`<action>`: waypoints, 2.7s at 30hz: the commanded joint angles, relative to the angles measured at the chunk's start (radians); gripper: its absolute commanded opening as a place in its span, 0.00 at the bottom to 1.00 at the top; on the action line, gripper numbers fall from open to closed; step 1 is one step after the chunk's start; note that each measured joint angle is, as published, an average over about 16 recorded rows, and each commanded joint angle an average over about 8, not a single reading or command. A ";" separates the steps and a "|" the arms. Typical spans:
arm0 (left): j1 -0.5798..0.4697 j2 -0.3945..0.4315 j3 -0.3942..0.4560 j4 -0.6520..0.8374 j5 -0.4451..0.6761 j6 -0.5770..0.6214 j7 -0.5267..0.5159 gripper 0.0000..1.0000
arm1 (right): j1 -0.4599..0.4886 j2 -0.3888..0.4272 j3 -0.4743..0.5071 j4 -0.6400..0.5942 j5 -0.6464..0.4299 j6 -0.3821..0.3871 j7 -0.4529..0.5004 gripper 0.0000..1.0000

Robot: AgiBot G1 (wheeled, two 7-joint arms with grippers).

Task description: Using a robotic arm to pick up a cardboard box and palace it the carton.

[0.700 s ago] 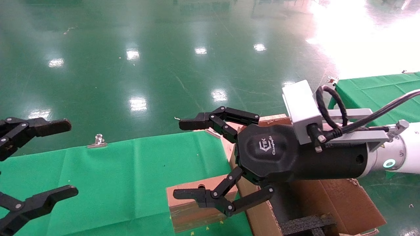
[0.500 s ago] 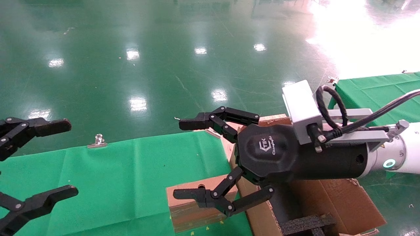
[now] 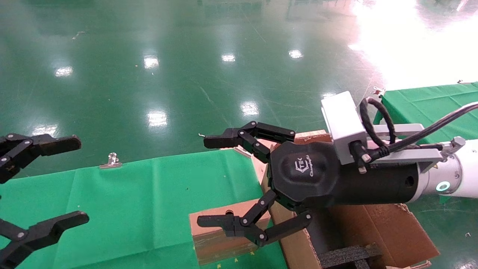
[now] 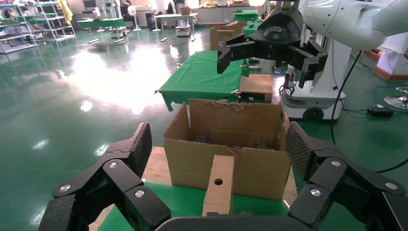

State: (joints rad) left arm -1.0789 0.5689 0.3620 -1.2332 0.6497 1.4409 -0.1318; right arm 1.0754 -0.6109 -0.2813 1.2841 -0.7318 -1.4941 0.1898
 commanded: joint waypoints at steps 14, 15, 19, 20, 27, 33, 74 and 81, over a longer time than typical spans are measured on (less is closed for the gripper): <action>0.000 0.000 0.000 0.000 0.000 0.000 0.000 0.00 | 0.071 0.008 -0.061 0.001 -0.144 -0.032 0.004 1.00; 0.000 0.000 0.000 0.000 0.000 0.000 0.000 0.00 | 0.087 0.004 -0.073 -0.002 -0.173 -0.037 0.004 1.00; 0.000 0.000 0.000 0.000 0.000 0.000 0.000 0.00 | 0.160 -0.024 -0.134 -0.022 -0.305 -0.054 -0.002 1.00; 0.000 0.000 0.000 0.000 0.000 0.000 0.000 0.00 | 0.178 -0.034 -0.151 -0.029 -0.338 -0.057 -0.003 1.00; 0.000 0.000 0.000 0.000 0.000 0.000 0.000 0.00 | 0.279 -0.121 -0.261 -0.083 -0.546 -0.057 -0.018 1.00; 0.000 0.000 0.000 0.000 0.000 0.000 0.000 0.00 | 0.348 -0.198 -0.339 -0.120 -0.669 -0.063 -0.021 1.00; 0.000 0.000 0.000 0.000 -0.001 0.000 0.000 1.00 | 0.525 -0.365 -0.624 -0.226 -0.918 -0.059 -0.100 0.00; 0.000 0.000 0.000 0.000 -0.001 0.000 0.000 1.00 | 0.522 -0.364 -0.621 -0.224 -0.915 -0.060 -0.097 0.00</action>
State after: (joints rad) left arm -1.0787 0.5687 0.3620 -1.2330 0.6490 1.4406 -0.1318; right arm 1.5974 -0.9754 -0.9021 1.0599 -1.6472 -1.5545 0.0923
